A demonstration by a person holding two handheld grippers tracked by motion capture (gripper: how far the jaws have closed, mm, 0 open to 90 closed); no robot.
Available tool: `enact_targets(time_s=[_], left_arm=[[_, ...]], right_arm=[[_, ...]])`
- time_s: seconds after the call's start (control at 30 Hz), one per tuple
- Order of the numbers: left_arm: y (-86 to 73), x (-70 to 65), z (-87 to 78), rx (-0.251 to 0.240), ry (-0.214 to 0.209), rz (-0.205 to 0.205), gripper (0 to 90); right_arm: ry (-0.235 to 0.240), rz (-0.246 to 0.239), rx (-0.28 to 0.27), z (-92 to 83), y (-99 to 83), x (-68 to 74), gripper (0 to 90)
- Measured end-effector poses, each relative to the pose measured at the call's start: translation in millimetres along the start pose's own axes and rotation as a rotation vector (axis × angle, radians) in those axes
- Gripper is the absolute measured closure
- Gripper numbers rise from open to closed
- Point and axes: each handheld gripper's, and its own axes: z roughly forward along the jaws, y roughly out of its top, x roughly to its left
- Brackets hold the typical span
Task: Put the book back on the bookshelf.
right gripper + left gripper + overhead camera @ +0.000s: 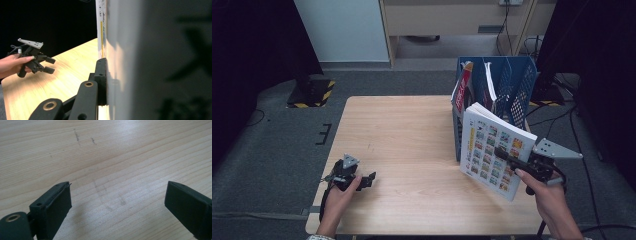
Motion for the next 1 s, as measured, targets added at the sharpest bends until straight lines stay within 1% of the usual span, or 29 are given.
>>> enact_targets(time_s=[0.03, 0.07, 0.1, 0.13, 0.17, 0.2, 0.37, 0.47, 0.57, 0.67, 0.7, 0.73, 0.77, 0.9, 0.93, 1.0], left_arm=[[0.1, 0.0, 0.0, -0.001, 0.000, 0.000, 6.8], [0.1, 0.0, 0.0, -0.001, 0.000, 0.000, 6.7], [0.1, -0.1, -0.2, -0.002, 0.000, 0.000, 6.7], [0.1, -0.1, -0.2, -0.002, 0.000, 0.000, 6.7], [0.0, -0.2, 0.1, 0.001, 0.001, 0.002, 6.7], [0.0, -0.2, 0.1, 0.001, 0.001, 0.002, 6.7], [0.0, -0.5, 0.1, 0.001, 0.001, 0.003, 6.7], [-0.1, -0.4, 0.3, 0.003, 0.001, 0.002, 6.7], [0.1, -0.7, 0.3, 0.004, 0.000, 0.006, 6.7], [0.0, -1.1, 0.3, 0.005, 0.000, 0.007, 6.7], [0.0, -1.1, 0.1, 0.005, 0.001, 0.007, 6.7], [0.0, -1.1, 0.1, 0.005, 0.001, 0.007, 6.7], [0.0, -1.0, 0.0, 0.004, 0.000, 0.007, 6.7], [0.1, -0.9, -0.1, 0.003, 0.000, 0.006, 6.7], [0.2, -0.9, -0.1, 0.002, 0.000, 0.006, 6.7], [0.3, -0.9, -0.4, 0.001, 0.000, 0.006, 6.7]], right_arm=[[-0.007, 0.001, -0.002, -4.4, 0.4, -1.1, 73.9], [-0.007, 0.001, -0.002, -4.4, 0.4, -1.1, 73.9], [-0.016, 0.003, -0.005, -9.2, 1.1, -2.5, 73.9], [-0.016, 0.003, -0.005, -9.2, 1.1, -2.5, 73.9], [-0.024, 0.005, -0.011, -13.8, 2.1, -3.8, 73.9], [-0.024, 0.005, -0.011, -13.8, 2.1, -3.8, 73.9], [-0.047, 0.012, -0.028, -25.6, 7.5, -6.1, 73.9], [-0.056, 0.007, -0.032, -29.6, 10.5, -6.9, 73.9], [-0.072, 0.005, -0.043, -37.2, 18.8, -6.5, 73.9], [-0.076, 0.002, -0.049, -40.4, 23.6, -5.9, 73.9], [-0.077, 0.002, -0.056, -43.1, 28.5, -5.2, 73.9], [-0.077, 0.002, -0.056, -43.1, 28.5, -5.2, 73.9], [-0.078, -0.002, -0.058, -44.4, 31.0, -5.2, 73.9], [-0.088, 0.003, -0.064, -47.1, 41.0, -4.3, 74.0], [-0.091, -0.004, -0.065, -47.0, 45.6, -4.3, 73.9], [-0.093, -0.004, -0.066, -47.0, 48.0, -4.0, 74.0]])
